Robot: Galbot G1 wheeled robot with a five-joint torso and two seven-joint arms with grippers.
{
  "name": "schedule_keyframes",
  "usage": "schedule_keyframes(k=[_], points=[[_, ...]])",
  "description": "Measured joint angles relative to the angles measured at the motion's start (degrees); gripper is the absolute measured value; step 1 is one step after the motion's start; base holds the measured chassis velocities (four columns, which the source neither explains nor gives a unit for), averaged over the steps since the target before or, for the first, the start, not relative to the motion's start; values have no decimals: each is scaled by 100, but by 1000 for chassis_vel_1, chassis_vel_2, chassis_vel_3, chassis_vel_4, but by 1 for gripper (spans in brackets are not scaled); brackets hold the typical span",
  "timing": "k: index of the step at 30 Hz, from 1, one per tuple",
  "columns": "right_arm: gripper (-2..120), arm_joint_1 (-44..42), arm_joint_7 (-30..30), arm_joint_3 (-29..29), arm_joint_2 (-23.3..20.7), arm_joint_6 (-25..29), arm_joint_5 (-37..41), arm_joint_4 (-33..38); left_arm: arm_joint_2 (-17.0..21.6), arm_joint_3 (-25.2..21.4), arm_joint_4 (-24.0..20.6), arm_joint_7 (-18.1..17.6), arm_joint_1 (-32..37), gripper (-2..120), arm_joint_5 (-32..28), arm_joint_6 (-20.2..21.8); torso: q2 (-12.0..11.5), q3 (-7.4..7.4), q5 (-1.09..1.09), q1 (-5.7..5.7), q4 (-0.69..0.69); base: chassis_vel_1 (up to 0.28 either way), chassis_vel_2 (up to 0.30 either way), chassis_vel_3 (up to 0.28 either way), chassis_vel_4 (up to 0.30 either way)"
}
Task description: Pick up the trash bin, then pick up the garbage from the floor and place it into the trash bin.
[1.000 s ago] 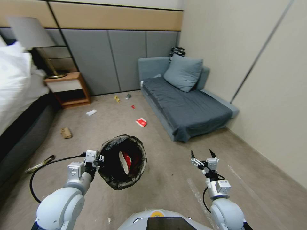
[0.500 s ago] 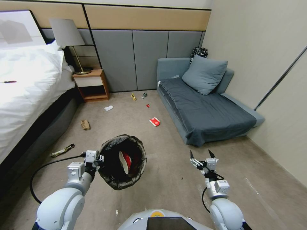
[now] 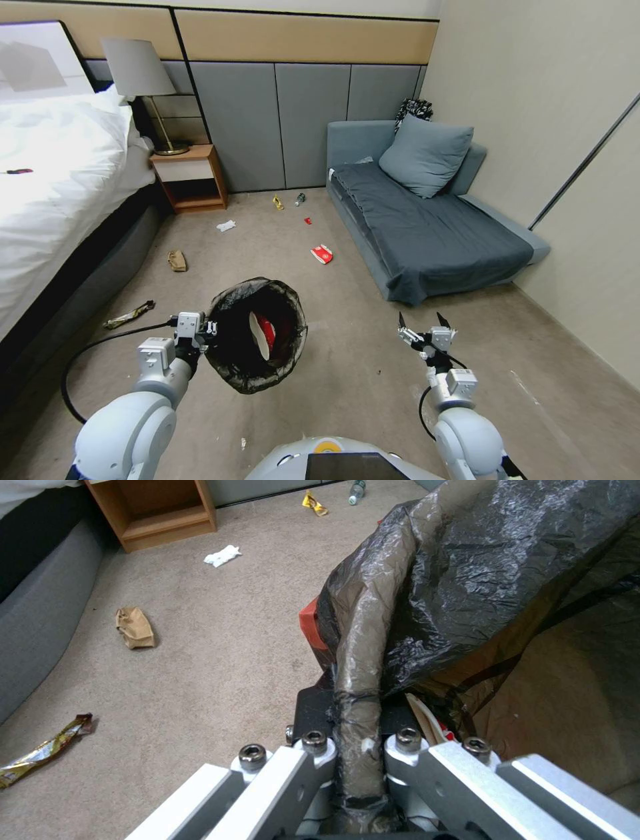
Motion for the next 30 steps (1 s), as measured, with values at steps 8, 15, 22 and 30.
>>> schedule_keyframes(k=[8,15,22,30], points=[[100,0,-30,0,13,-37,-59,-19,-54,0,0,-3,14,1,-3,5,0,0,0,0,0,0,0,0,0],[100,-9,-34,9,21,-19,-70,-46,-69,0,-2,-14,34,1,-3,8,0,0,0,0,0,0,0,0,0],[100,-45,-39,50,48,18,-86,-53,-87,-7,-44,-42,81,1,-2,31,0,0,0,0,0,-84,82,93,-90],[100,-50,-42,54,52,48,-96,-54,-92,-16,-57,-56,93,1,-6,36,0,0,-1,1,0,-132,146,136,-135]])
